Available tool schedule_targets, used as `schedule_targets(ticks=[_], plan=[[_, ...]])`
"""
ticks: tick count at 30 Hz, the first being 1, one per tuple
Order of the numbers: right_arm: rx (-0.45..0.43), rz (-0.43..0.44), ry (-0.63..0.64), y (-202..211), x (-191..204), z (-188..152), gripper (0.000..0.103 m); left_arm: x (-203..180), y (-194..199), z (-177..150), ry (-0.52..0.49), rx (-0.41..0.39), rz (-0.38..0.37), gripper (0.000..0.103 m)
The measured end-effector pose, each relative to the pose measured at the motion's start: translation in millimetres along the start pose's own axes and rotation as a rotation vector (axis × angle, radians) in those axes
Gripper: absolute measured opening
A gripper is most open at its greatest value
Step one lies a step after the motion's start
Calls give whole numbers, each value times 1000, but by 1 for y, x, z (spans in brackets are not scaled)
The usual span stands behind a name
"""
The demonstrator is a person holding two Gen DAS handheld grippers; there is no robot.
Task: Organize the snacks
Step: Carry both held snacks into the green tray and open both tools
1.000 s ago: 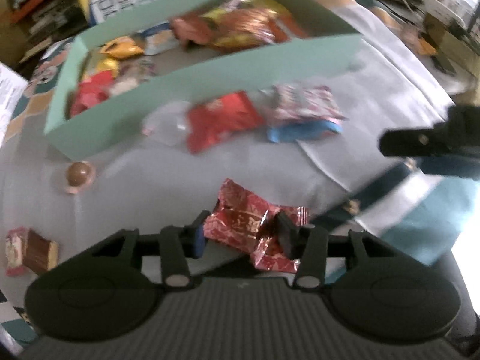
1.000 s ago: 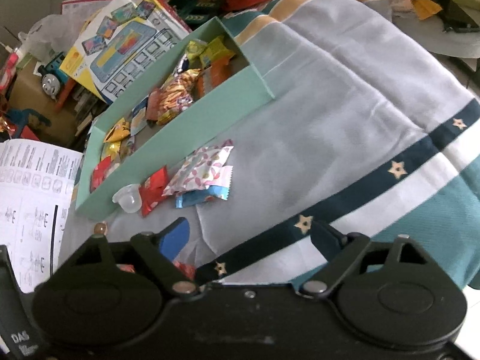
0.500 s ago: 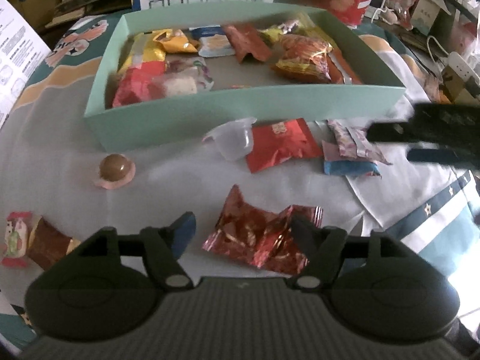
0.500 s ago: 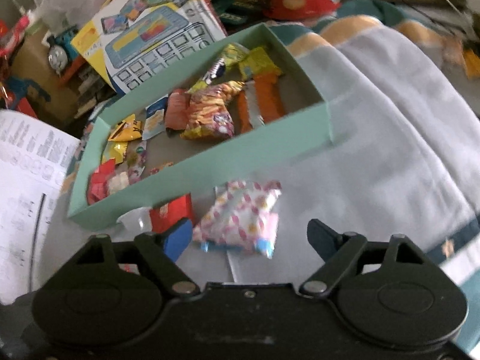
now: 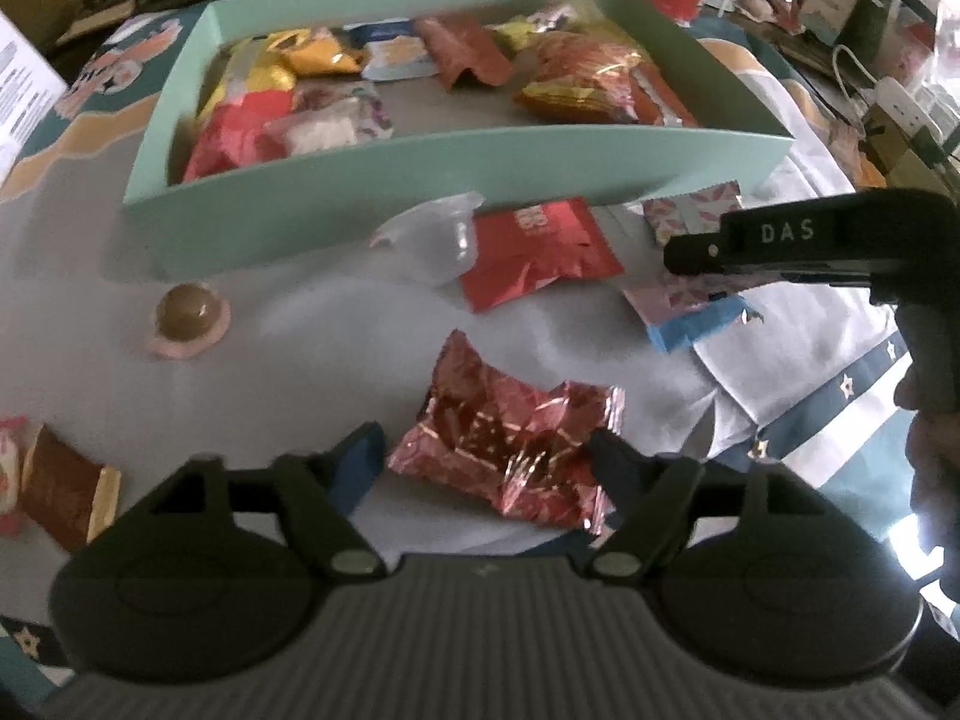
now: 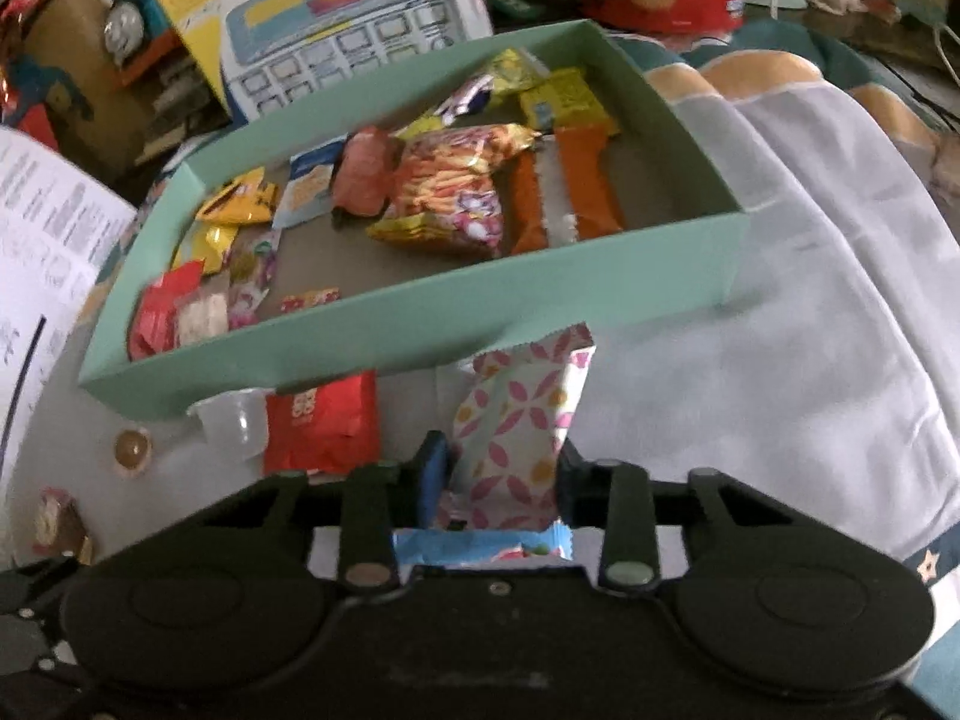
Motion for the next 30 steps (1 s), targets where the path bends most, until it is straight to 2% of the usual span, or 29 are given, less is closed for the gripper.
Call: schedule_targets(ticks=[1,3,4,15,24,30], plan=[[2,5,-11,2,-4,-1,33,-2,0,0,-19,-7,2,45],[-2,11,-25,4,-10,-4,32,-5,1,1,-33,-16,-3,37],[-5,11,-30,5,-12,-5,32,-5,1,2,-24,-17,-19,28],[-37,77,-89,19,-17,-1,31,-3,9,9,3,-30,-29,27],[-58,97,-115,34,-22,-3,31,-6,21,17,14,-40,-55,27],[-108,114,-129,54,-25,9,31,-7,39,35,23,-85,-74,27]])
Point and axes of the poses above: each gripper's, at about its wrist camera, not at the fingertips, and y roughly against the way its jaws point, x to its left, z to its top, the point moved 7 cm from there along -y, roughly the way its jaws point
